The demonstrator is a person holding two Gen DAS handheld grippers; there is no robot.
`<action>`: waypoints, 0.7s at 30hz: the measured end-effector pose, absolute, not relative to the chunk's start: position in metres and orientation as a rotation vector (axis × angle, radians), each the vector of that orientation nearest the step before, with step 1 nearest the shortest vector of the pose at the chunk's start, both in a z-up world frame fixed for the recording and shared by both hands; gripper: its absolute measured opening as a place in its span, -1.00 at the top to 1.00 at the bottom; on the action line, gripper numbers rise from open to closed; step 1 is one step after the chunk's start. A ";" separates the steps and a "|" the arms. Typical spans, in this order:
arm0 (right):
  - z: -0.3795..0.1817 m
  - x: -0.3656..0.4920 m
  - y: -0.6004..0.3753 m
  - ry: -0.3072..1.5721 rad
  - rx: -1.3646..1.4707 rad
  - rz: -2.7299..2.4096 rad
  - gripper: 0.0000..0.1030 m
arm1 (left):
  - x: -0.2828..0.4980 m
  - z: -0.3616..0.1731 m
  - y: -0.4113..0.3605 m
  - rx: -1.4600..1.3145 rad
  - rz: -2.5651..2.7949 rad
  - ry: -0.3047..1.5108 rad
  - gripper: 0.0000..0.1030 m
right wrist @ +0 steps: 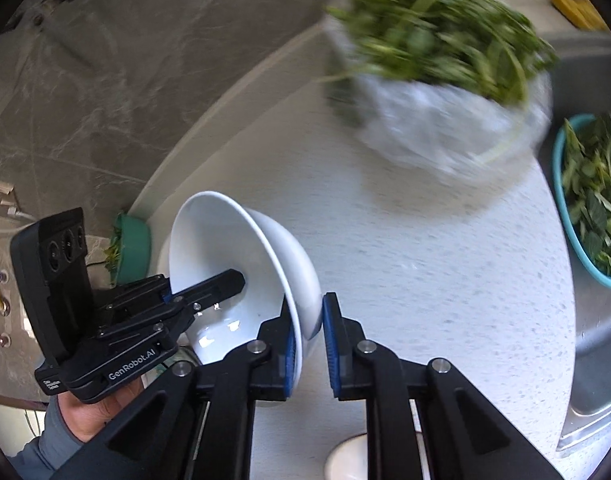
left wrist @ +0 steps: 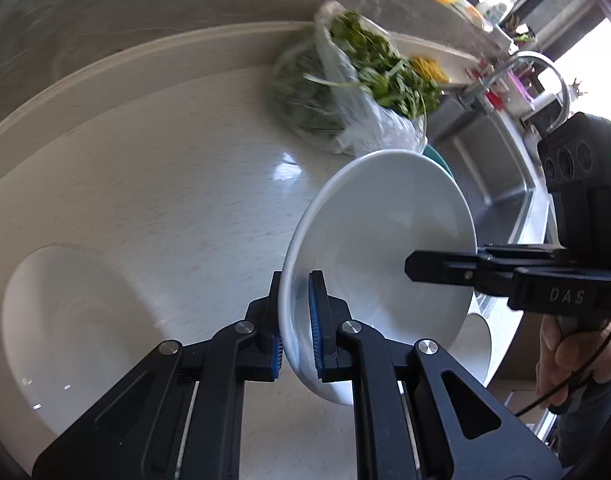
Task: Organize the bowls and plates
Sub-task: 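Carry the second white bowl with both grippers and lower it into the first bowl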
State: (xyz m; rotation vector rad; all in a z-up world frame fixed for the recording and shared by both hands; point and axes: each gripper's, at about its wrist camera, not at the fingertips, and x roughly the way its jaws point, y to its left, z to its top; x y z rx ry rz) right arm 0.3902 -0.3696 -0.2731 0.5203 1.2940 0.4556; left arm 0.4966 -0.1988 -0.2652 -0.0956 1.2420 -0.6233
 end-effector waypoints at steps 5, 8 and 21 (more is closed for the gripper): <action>-0.251 0.402 -0.321 1.286 0.458 0.523 0.68 | 0.495 -0.247 -0.141 -0.139 -0.577 1.224 0.82; -0.244 0.409 -0.285 1.291 0.418 0.574 0.68 | 0.492 -0.244 -0.102 -0.163 -0.533 1.218 0.82; -0.276 0.422 -0.182 1.411 0.325 0.644 0.68 | 0.486 -0.288 0.008 -0.214 -0.422 1.288 0.82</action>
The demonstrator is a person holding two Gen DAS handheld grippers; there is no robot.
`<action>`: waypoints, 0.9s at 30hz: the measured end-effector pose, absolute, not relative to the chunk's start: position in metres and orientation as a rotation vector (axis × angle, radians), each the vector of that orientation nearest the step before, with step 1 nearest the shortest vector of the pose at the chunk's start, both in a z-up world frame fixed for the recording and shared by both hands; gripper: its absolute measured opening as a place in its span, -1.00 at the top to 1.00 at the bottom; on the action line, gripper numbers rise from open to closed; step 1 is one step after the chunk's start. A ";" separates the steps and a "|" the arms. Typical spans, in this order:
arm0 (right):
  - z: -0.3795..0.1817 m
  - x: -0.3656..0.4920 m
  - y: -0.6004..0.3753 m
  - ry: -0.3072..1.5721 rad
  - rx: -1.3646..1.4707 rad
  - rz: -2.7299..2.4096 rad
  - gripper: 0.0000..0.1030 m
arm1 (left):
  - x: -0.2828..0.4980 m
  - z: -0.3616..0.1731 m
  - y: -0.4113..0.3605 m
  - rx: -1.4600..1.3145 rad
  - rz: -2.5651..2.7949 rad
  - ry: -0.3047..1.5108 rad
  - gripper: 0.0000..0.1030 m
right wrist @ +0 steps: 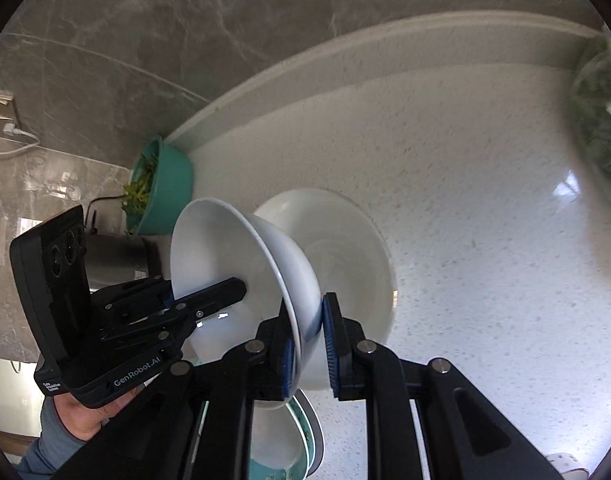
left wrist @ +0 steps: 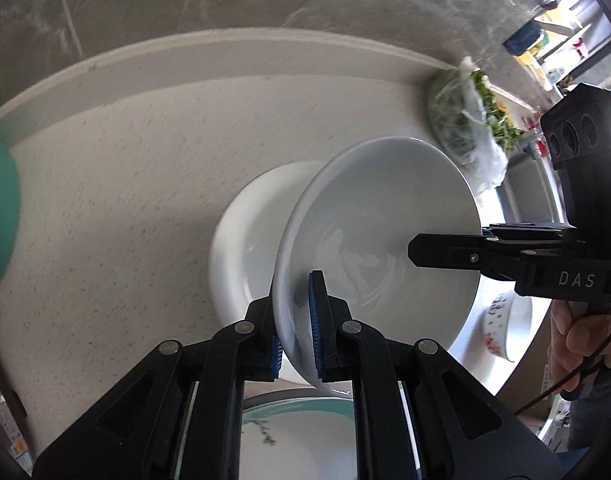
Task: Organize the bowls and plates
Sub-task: 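Carry the second white bowl with both grippers and lower it into the first bowl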
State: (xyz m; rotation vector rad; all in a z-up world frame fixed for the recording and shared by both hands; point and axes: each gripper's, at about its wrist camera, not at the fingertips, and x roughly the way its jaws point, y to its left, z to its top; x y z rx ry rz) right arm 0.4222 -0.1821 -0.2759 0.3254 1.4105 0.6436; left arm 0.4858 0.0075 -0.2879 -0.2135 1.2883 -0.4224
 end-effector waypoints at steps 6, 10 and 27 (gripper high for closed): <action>-0.300 0.417 -0.174 1.462 0.292 0.604 0.68 | 0.492 -0.321 0.009 -0.179 -0.404 1.328 0.81; -0.309 0.417 -0.169 1.475 0.247 0.571 0.68 | 0.493 -0.336 0.005 -0.161 -0.397 1.344 0.79; -0.314 0.422 -0.138 1.420 0.090 0.502 0.69 | 0.499 -0.336 -0.010 -0.151 -0.426 1.281 0.06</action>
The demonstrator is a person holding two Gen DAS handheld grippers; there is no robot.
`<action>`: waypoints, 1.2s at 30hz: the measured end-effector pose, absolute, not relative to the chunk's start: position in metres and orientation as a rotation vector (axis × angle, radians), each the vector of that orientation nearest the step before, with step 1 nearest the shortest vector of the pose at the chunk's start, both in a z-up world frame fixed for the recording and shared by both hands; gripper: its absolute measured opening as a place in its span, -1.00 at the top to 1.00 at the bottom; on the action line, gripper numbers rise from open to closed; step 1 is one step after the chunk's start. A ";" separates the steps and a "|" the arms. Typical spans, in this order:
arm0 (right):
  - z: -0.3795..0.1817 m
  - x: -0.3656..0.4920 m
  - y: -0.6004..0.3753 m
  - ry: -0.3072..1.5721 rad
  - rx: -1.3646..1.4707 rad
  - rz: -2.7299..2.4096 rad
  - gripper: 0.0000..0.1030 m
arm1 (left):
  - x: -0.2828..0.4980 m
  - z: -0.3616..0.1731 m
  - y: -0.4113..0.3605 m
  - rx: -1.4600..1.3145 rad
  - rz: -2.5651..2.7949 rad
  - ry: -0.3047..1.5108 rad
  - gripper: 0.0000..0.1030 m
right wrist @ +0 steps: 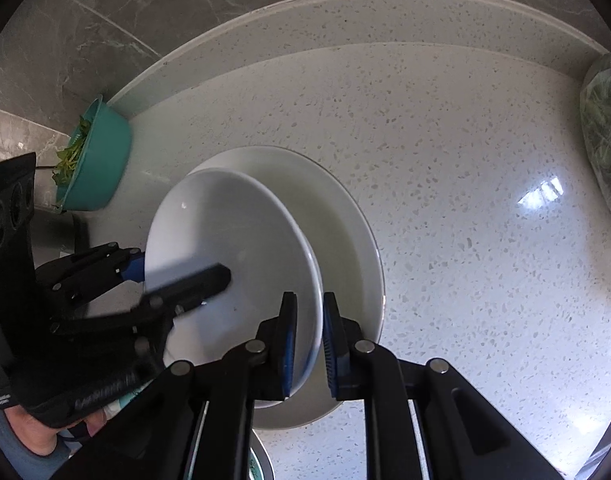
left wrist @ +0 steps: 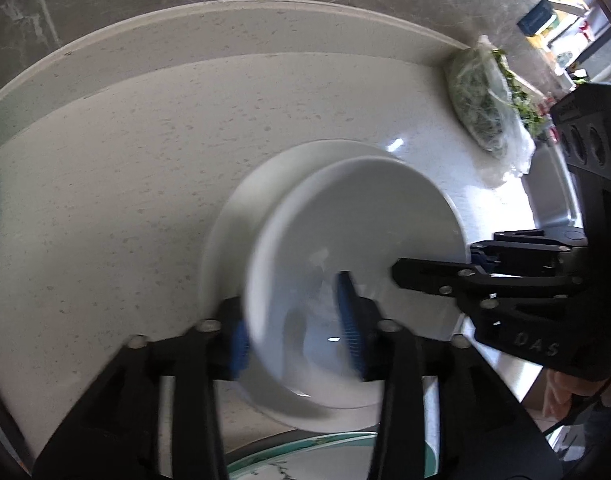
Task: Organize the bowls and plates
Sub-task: 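Carry the second white bowl with both grippers and lower it into the first bowl, then open both grippers to release the nested bowl, then move both grippers to the white bowl with red floral print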
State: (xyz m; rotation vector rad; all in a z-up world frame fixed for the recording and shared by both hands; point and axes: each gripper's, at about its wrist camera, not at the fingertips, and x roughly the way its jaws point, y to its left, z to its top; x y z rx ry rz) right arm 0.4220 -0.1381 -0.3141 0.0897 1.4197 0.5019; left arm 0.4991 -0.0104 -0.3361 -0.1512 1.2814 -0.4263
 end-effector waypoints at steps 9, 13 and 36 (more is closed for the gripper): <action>-0.289 0.414 -0.154 1.343 0.112 0.473 0.42 | 0.495 -0.311 -0.007 -0.159 -0.412 1.193 -0.46; -0.261 0.401 -0.174 1.259 0.166 0.464 0.12 | 0.491 -0.293 0.003 -0.157 -0.401 1.159 -0.48; -0.274 0.213 -0.481 1.079 0.759 0.154 -0.39 | 0.378 -0.257 -0.239 0.128 -0.837 1.161 -0.80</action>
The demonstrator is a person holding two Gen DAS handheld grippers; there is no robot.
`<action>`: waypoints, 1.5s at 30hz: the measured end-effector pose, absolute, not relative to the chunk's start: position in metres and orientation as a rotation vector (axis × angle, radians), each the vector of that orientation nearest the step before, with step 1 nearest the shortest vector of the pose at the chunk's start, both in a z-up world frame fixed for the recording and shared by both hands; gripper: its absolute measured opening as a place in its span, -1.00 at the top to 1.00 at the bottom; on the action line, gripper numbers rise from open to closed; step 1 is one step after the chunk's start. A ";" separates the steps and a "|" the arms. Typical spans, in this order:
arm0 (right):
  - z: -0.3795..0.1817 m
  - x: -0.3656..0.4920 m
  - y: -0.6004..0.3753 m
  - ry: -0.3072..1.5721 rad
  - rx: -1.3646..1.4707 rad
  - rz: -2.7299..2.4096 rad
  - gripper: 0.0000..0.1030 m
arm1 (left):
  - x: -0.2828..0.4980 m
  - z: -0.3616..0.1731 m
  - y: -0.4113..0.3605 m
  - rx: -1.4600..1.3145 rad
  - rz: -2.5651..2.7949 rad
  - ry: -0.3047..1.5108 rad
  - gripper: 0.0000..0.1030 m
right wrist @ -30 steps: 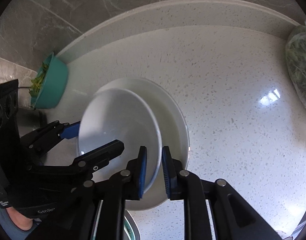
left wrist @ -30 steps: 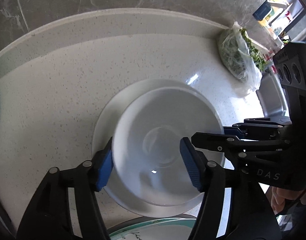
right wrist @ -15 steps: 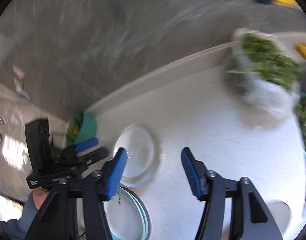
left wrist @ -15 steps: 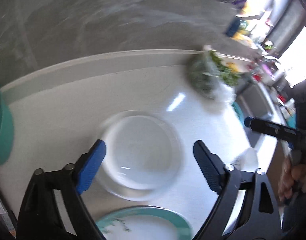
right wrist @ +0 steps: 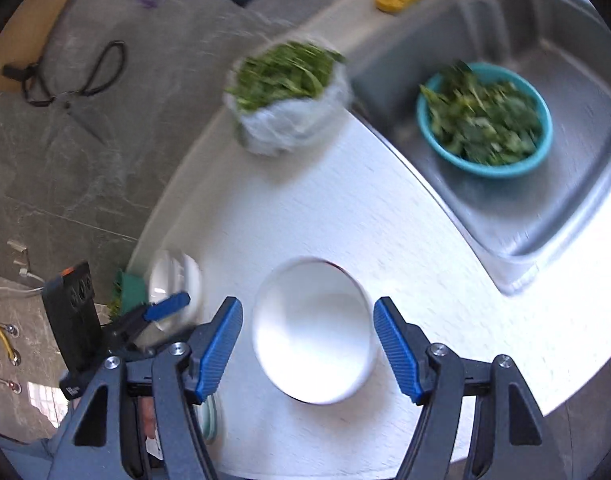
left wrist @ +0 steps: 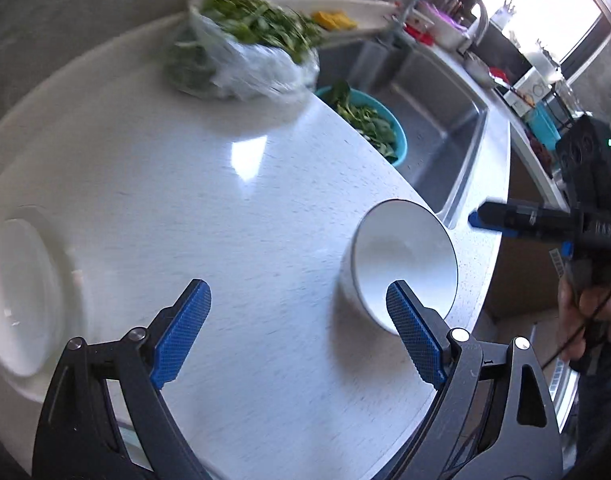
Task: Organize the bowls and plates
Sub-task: 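Move both grippers to the white bowl with red floral print, then close both grippers on the red floral bowl rim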
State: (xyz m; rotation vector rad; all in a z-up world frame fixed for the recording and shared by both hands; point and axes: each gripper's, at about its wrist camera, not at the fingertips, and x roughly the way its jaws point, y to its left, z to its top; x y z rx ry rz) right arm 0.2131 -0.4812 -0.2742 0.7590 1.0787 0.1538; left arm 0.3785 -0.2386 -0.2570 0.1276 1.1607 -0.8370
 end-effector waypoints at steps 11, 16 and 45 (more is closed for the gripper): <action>-0.313 0.200 -0.500 1.113 0.812 0.180 -0.63 | 0.372 -0.302 -0.293 0.232 -0.815 1.205 -1.00; -0.324 0.201 -0.495 1.153 0.782 0.193 -0.57 | 0.377 -0.318 -0.305 0.237 -0.806 1.235 -1.00; -0.347 0.216 -0.473 1.245 0.750 0.263 0.47 | 0.384 -0.349 -0.338 0.177 -0.873 1.317 0.64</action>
